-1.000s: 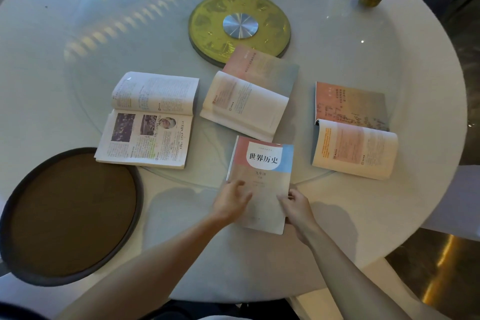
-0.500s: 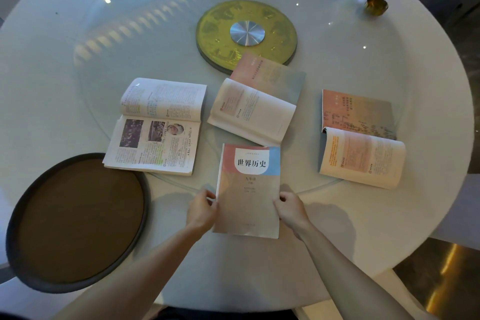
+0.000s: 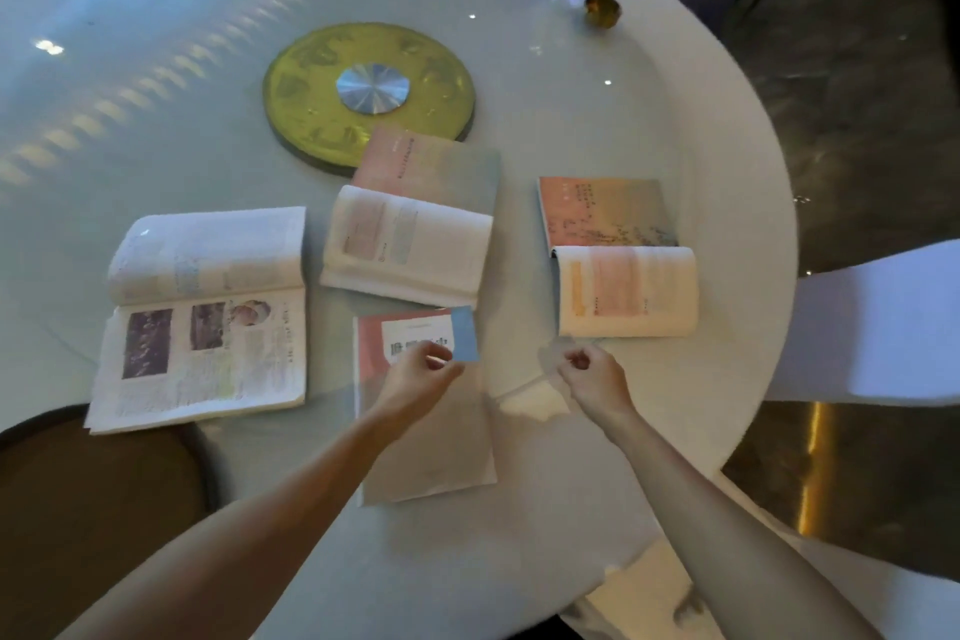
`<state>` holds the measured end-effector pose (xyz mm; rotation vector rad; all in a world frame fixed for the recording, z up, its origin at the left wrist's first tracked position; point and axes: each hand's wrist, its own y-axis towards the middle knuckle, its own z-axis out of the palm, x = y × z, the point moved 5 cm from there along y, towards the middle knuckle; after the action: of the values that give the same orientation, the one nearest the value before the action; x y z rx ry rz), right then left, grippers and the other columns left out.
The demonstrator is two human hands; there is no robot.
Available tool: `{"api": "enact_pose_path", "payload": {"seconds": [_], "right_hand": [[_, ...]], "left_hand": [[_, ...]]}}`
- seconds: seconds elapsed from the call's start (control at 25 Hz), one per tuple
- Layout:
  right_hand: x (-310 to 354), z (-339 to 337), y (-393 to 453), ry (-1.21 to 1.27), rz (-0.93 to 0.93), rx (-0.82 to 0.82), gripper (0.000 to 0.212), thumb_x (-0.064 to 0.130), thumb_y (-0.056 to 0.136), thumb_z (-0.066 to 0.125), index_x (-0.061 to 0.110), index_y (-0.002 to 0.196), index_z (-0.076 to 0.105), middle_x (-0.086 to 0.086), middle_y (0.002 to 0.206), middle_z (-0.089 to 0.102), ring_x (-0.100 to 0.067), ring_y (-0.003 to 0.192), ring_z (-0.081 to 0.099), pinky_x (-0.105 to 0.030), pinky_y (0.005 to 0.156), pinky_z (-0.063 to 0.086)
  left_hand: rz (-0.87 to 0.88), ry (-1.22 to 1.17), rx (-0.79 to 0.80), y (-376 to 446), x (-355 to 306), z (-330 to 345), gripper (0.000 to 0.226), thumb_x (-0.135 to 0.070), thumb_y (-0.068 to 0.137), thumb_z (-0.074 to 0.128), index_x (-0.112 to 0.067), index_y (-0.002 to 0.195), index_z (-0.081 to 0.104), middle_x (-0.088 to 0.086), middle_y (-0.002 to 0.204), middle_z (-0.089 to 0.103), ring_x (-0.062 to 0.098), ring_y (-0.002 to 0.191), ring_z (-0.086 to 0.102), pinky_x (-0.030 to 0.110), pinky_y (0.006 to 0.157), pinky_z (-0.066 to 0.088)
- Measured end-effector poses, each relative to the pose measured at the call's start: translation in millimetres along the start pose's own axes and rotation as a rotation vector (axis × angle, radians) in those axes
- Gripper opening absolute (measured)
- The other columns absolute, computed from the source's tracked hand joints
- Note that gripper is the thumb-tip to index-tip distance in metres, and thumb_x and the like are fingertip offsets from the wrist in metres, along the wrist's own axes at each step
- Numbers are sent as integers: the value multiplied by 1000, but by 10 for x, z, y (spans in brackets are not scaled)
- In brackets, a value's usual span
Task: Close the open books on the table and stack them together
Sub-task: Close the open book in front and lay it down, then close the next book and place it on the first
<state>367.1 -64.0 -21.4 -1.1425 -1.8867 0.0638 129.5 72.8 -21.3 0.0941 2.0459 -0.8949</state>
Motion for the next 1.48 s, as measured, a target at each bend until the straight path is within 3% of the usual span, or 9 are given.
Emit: {"api": "enact_pose_path", "payload": {"seconds": [0.12, 0.36, 0.52, 0.6, 0.72, 0.92, 1.08, 1.28, 1.48], "right_hand": [[-211, -669, 421, 103, 73, -119, 18, 26, 90, 72, 12, 102, 70, -9, 104, 71, -33, 98, 68, -33, 78, 48], [-539, -1538, 1201, 150, 78, -151, 71, 39, 87, 78, 11, 146, 52, -6, 149, 56, -25, 138, 52, -29, 103, 42], [-681, -1722, 1543, 189, 40, -128, 27, 31, 89, 76, 28, 112, 62, 6, 116, 69, -12, 100, 66, -13, 72, 48], [-759, -1749, 1650, 231, 63, -103, 34, 28, 91, 71, 23, 124, 61, 6, 118, 68, -12, 102, 66, -21, 82, 53], [-859, -1693, 1750, 269, 119, -29, 36, 23, 95, 66, 18, 130, 62, -3, 125, 71, -19, 108, 68, -40, 98, 56], [-978, -1741, 1628, 243, 151, -37, 19, 10, 86, 59, 9, 97, 74, -14, 100, 76, -25, 90, 67, -34, 76, 48], [-966, -1787, 1362, 441, 209, 66, 13, 12, 79, 70, 15, 78, 57, -2, 77, 65, -20, 74, 58, -33, 62, 40], [-594, -1775, 1497, 675, 184, 192, 22, 5, 87, 65, 23, 74, 62, 3, 71, 62, -14, 65, 58, -26, 54, 46], [-247, -1625, 1903, 727, 179, 164, 11, 14, 100, 58, 18, 92, 65, -6, 81, 71, -20, 68, 73, -36, 73, 60]], "left_hand": [[10, -41, 107, 297, -488, 471, 39, -33, 88, 73, -9, 119, 66, 14, 108, 73, 24, 91, 69, 33, 78, 52], [-94, -88, 40, 813, -1132, 1266, 63, -37, 89, 73, -6, 140, 52, 14, 128, 64, 26, 110, 64, 43, 96, 55], [-119, -156, 56, 1007, -1351, 1629, 44, -27, 94, 69, -10, 132, 55, 10, 124, 64, 22, 104, 63, 32, 83, 55], [-107, -164, 62, 1092, -1405, 1736, 19, -22, 96, 67, -16, 113, 60, 11, 117, 69, 19, 93, 66, 23, 69, 53], [-157, -172, 68, 1166, -1386, 1807, 22, -22, 98, 63, -7, 114, 66, 11, 113, 72, 26, 103, 70, 37, 84, 59], [-276, -232, 27, 1107, -1172, 1569, 11, -13, 89, 67, -8, 97, 74, 14, 94, 78, 21, 75, 77, 30, 62, 62], [-410, -374, 63, 944, -900, 1335, 25, -10, 78, 71, 2, 101, 72, 20, 88, 79, 32, 74, 77, 40, 66, 64], [-444, -567, 98, 930, -863, 1211, 26, -21, 86, 70, -2, 103, 70, 13, 86, 76, 18, 64, 69, 29, 57, 56], [-415, -790, 86, 1078, -1110, 1203, 53, -51, 102, 45, -4, 109, 67, 11, 80, 70, 18, 61, 64, 26, 49, 56]]}}
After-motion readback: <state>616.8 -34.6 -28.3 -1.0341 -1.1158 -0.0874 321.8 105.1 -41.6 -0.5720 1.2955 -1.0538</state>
